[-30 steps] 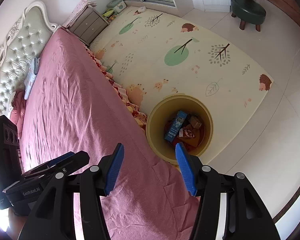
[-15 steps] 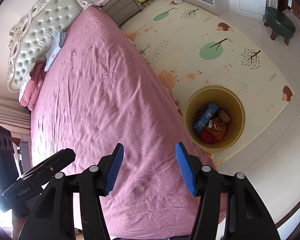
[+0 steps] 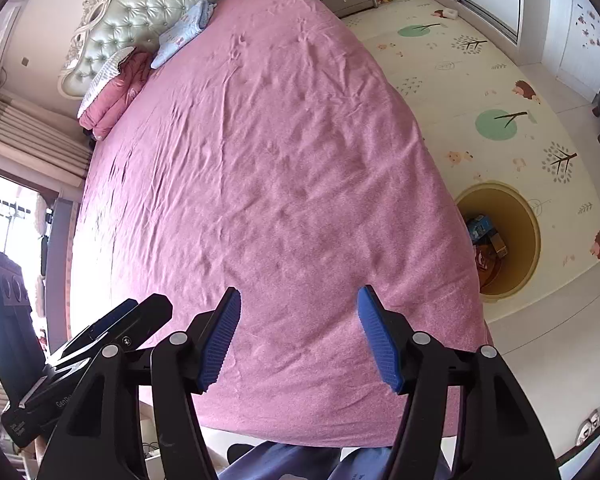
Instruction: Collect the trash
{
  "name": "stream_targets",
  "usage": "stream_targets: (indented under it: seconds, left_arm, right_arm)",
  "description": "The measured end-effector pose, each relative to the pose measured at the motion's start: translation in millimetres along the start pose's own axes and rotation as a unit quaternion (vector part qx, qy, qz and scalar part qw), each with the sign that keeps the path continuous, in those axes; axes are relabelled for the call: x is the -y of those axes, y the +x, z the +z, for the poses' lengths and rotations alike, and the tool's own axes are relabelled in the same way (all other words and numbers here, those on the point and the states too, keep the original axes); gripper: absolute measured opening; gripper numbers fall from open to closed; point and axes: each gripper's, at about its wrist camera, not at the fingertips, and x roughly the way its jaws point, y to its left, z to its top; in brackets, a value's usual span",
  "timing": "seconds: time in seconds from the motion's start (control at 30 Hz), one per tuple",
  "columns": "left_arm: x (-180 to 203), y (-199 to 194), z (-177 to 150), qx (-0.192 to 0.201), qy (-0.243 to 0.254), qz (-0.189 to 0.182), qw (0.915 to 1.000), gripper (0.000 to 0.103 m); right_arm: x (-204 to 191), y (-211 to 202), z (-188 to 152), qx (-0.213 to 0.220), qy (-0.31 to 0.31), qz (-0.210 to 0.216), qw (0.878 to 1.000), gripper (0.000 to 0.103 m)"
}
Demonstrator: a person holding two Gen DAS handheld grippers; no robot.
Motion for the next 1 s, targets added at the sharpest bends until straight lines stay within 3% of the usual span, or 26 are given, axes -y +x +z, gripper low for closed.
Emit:
stream_targets:
  seconds: [0.3,0.43,0.57,0.8,1.0]
  left_arm:
    - [-46.5,-62.1,-0.9,0.06,-0.046,0.026,0.9968,0.099]
    - [-54.7,-93.8,-9.4,0.118,-0.06,0.045,0.9902,0.099]
    - [-57.8,-113.3,-15.5,0.153,-0.066,0.065,0.9838,0.099]
    - [-61.7,-147.5,-21.1,0.218,-0.061,0.094,0.9693,0.099]
    - [-59.8,-154.1,-19.8,0.221,-0.04,0.123,0.9668,0.099]
  right_arm:
    - [-64.4,-25.7,-8.2,0.041,-0.039,0.015,0.998,0.068]
    - [-86.8,-40.8,-20.0,0.07,-0.066,0.007,0.995,0.072]
    - [-97.8,-54.3,-23.6,0.109,-0.081,-0.011,0.991,0.09]
    - [-111.8,-81.3,-31.1,0.188,-0.098,-0.007,0.977,0.094]
    - [-124.8,-79.6,-34.0,0.195,-0.123,0.015,0.973,0.094]
